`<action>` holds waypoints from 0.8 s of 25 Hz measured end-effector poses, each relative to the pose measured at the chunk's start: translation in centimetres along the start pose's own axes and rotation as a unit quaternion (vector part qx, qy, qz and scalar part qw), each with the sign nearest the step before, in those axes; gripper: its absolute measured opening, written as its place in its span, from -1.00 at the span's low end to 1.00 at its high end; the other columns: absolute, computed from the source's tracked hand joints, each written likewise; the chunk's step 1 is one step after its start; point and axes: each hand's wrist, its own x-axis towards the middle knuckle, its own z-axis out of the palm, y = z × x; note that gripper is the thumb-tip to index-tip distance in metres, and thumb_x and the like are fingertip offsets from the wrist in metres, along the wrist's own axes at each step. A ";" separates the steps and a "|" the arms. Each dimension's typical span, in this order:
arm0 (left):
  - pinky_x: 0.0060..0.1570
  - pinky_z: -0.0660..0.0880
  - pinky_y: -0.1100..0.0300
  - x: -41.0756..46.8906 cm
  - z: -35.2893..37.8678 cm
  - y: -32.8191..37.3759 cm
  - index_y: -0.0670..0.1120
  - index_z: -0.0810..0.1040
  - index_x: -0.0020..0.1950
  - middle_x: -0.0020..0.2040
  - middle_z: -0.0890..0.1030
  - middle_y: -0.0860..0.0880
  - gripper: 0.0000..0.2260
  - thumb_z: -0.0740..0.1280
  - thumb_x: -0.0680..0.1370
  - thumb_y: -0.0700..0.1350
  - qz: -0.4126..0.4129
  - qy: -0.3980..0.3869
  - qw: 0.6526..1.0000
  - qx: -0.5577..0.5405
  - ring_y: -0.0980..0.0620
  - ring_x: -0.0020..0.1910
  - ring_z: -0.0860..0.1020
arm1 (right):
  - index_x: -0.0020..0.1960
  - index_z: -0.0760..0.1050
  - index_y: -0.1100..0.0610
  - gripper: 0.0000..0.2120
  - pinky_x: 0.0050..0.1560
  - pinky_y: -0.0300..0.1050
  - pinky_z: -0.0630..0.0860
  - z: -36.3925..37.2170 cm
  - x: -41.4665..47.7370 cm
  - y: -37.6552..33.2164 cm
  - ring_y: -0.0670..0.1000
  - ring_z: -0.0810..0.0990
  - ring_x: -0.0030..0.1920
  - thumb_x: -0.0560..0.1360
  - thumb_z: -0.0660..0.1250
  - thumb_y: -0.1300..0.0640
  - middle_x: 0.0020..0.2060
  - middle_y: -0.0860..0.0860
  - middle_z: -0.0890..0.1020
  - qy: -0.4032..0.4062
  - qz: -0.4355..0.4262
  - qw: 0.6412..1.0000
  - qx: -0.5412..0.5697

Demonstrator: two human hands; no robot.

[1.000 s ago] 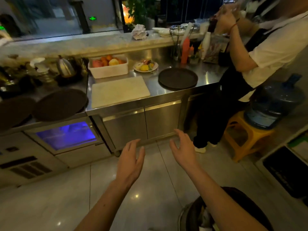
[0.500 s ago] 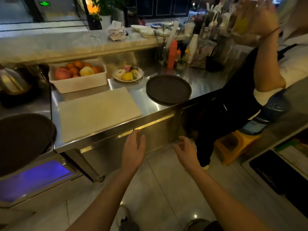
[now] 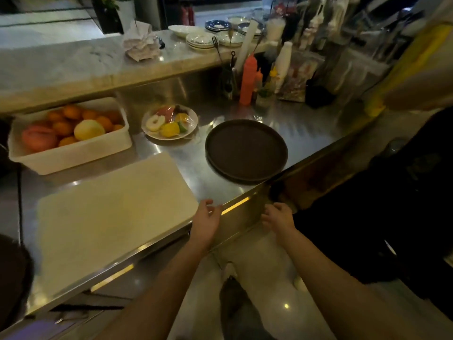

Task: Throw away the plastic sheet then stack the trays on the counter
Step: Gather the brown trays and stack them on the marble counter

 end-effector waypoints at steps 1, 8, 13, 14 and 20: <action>-0.19 0.44 0.23 1.8 0.6 0.4 -0.07 0.39 0.33 0.14 0.53 -0.04 -0.63 0.27 0.57 0.05 -0.020 0.001 1.000 -0.009 0.03 -0.01 0.52 | 0.38 0.30 0.15 -0.58 -0.09 -0.02 0.59 0.5 2.2 -0.7 0.08 0.60 -0.07 0.55 0.30 0.15 -0.02 0.15 0.56 0.000 0.007 1.000 0.009; -0.05 0.40 0.17 13.2 3.1 4.2 -0.08 0.38 0.34 0.19 0.53 -0.08 -0.58 0.27 0.55 0.09 -0.111 0.057 0.992 0.009 -0.03 0.00 0.53 | 0.37 0.34 0.18 -0.59 0.17 0.12 0.56 2.5 15.1 -7.4 0.17 0.58 0.07 0.55 0.28 0.13 0.16 0.19 0.54 0.038 0.037 0.998 -0.034; -0.05 0.43 0.11 18.4 4.1 5.1 -0.12 0.29 0.42 0.35 0.45 -0.19 -0.49 0.29 0.56 0.08 -0.171 0.054 0.983 -0.020 -0.14 0.13 0.52 | 0.41 0.31 0.19 -0.54 0.14 0.06 0.50 2.7 20.5 -9.4 0.23 0.52 0.24 0.55 0.30 0.12 0.28 0.21 0.50 0.054 0.038 0.991 -0.113; -0.04 0.45 0.12 19.4 4.2 5.2 -0.12 0.27 0.44 0.38 0.43 -0.20 -0.49 0.29 0.57 0.07 -0.184 0.046 0.982 -0.024 -0.15 0.16 0.51 | 0.40 0.32 0.20 -0.55 0.13 0.05 0.50 2.6 21.2 -9.6 0.23 0.52 0.24 0.54 0.30 0.12 0.28 0.21 0.50 0.061 0.037 0.990 -0.125; 0.25 0.47 -0.17 23.2 5.5 4.8 -0.22 0.27 0.42 0.30 0.48 -0.31 -0.52 0.30 0.58 -0.05 -0.234 0.008 0.970 -0.068 -0.28 0.23 0.52 | 0.37 0.33 0.27 -0.56 0.17 0.14 0.49 2.4 24.2 -10.0 0.28 0.50 0.23 0.54 0.29 0.16 0.26 0.25 0.49 0.098 0.052 0.982 -0.150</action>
